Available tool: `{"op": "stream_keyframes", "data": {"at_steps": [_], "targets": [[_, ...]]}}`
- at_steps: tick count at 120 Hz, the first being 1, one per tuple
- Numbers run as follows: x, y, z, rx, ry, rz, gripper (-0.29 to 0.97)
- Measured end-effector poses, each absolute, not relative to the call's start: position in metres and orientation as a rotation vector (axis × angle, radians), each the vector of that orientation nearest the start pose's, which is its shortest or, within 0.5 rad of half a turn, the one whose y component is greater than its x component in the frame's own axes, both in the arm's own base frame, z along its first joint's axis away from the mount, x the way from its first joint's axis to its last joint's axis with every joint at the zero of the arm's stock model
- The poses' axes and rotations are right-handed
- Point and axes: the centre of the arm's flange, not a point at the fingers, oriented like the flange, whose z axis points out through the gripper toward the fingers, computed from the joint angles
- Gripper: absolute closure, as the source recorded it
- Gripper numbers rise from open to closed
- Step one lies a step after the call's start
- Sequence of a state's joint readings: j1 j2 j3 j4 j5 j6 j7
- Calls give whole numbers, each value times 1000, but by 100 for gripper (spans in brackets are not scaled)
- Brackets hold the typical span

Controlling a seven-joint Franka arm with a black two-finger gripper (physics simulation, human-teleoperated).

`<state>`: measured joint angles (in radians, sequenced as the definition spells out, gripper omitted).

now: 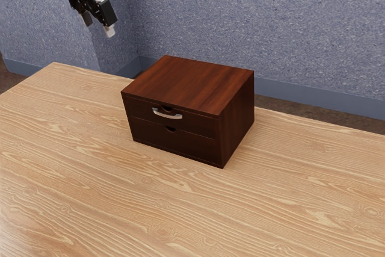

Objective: Pull the drawer handle with one arm to open the drawer

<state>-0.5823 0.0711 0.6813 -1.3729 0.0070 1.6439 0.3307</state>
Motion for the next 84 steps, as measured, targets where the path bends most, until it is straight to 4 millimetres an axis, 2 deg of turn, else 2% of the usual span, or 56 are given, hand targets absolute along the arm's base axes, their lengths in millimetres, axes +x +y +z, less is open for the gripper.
{"op": "stream_keyframes", "data": {"at_steps": [25,32,36,40,43,46,49,53,62,76,84], "targets": [[576,42,694,-3010,381,-305,0],[574,42,707,-3001,386,-335,0],[569,41,725,-2987,394,-374,0],[551,39,773,-2944,418,-493,0],[531,36,810,-2910,468,-589,0],[513,34,836,-2881,529,-655,0],[498,32,853,-2852,607,-693,0],[485,31,864,-2813,713,-698,0],[478,36,855,-2760,930,-600,0],[482,41,828,-2711,1230,-478,0],[484,38,803,-2681,1406,-405,0]]}}
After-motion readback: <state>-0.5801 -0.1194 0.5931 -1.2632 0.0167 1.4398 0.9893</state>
